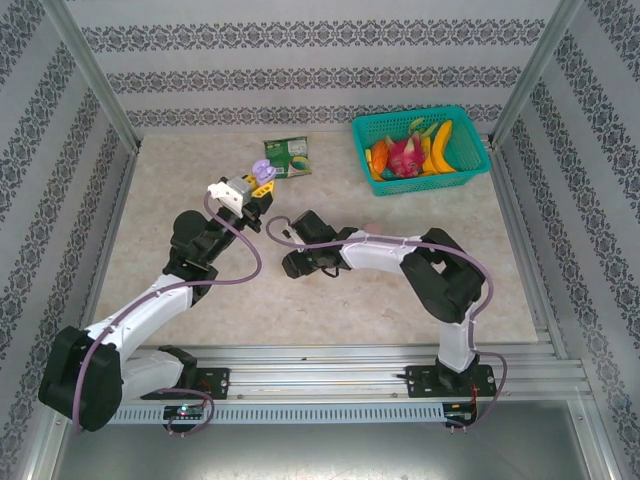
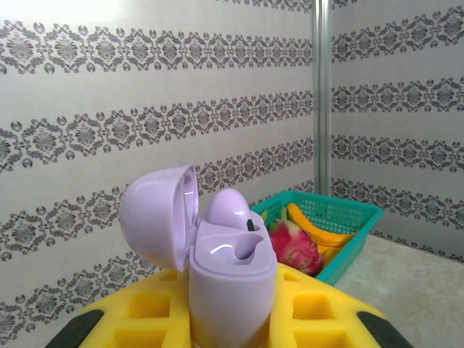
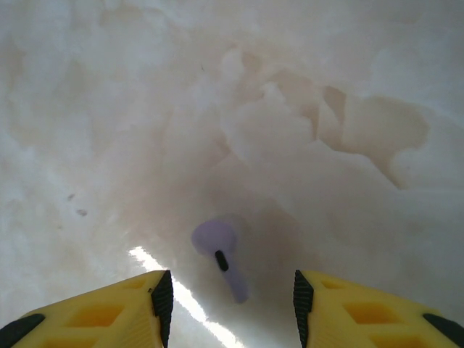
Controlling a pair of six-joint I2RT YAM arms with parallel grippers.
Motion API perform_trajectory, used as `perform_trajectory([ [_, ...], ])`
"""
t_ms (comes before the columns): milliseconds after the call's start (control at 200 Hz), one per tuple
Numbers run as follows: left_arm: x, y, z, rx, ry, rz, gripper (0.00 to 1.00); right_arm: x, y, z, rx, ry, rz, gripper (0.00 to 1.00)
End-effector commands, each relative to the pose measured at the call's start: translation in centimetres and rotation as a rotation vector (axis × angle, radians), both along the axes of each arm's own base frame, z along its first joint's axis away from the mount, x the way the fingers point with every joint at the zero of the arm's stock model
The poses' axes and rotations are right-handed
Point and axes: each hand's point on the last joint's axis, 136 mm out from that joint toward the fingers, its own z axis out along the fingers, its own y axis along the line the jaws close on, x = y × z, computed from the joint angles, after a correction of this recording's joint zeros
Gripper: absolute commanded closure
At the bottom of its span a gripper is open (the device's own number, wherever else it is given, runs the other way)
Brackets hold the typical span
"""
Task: Insert the wireless bluetooth earbuds into the charging case
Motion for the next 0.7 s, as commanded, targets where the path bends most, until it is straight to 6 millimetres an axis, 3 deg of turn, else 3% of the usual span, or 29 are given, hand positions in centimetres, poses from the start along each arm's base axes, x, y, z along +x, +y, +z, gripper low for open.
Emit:
perform_trajectory([
  [0,-0.4,1.1,1.3,-0.033,-0.037,0.025,1.00,-0.3,0.8,-0.9,-0.041,-0.006,0.059,0.50],
  [350,-0.3,1.4,1.3,-0.044,-0.030,0.028,1.00,-0.1,1.4,-2.7,-0.127,-0.024,0.083,0.52],
  [694,-0.3,1.5,1.3,-0.051,-0.024,0.027,1.00,-0.1,0.7,-4.1,-0.283,-0.087,0.071,0.59],
])
